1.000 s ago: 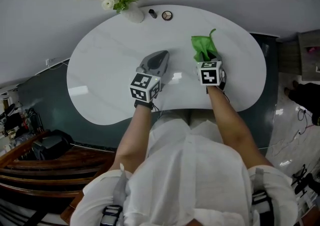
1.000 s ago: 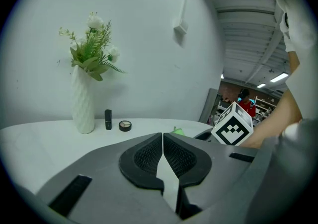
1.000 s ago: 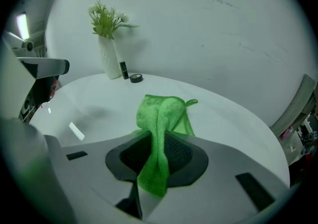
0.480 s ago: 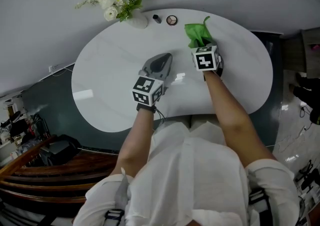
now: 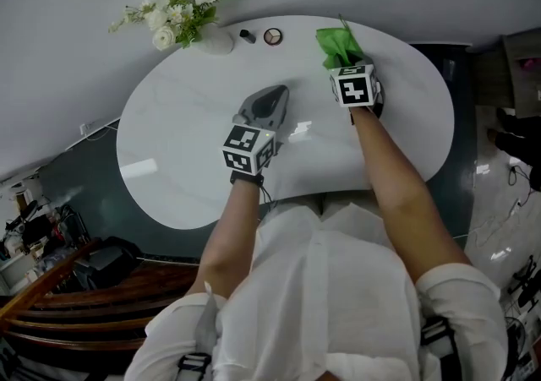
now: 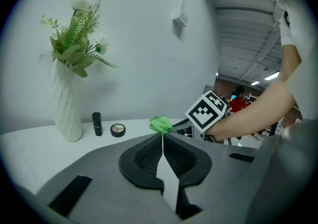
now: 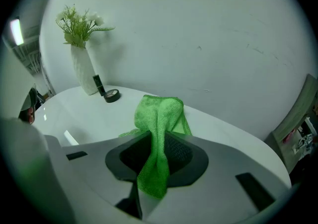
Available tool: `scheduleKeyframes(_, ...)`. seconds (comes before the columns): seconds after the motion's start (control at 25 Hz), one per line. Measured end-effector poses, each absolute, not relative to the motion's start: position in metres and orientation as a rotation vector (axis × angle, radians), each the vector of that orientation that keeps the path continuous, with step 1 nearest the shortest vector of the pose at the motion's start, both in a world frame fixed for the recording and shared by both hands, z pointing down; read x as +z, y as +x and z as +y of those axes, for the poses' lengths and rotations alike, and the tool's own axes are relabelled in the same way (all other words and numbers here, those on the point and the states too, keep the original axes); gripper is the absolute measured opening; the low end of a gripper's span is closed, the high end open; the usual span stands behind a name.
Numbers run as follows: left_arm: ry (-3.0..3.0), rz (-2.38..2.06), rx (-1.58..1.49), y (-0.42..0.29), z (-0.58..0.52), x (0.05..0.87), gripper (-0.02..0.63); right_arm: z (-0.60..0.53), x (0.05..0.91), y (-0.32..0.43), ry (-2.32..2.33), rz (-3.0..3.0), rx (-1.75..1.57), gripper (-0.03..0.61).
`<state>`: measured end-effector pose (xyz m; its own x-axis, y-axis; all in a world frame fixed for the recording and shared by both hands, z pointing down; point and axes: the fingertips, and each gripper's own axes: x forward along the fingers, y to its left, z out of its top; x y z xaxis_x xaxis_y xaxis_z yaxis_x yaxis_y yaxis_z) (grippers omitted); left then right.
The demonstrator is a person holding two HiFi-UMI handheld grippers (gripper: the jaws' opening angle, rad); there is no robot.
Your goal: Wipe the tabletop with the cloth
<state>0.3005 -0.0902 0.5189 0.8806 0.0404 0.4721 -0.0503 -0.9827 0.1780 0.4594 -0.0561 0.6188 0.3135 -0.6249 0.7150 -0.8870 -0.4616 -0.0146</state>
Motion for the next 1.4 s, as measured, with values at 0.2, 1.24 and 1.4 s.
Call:
scheduleKeyframes(0.2, 2.867, 0.024, 0.736, 0.317, -0.071, 0.522, 0.02, -0.004, 0.622, 0.494, 2.275, -1.252, 0.979, 0.069)
scheduleKeyframes(1.24, 2.926, 0.005, 0.672, 0.385, 0.022, 0.505, 0.02, 0.306, 0.637, 0.568, 2.352, -0.882, 1.082, 0.069)
scheduleKeyframes(1.4, 2.938, -0.032, 0.642, 0.383, 0.025, 0.494, 0.02, 0.342, 0.626, 0.566, 2.394, -0.854, 1.102, 0.069)
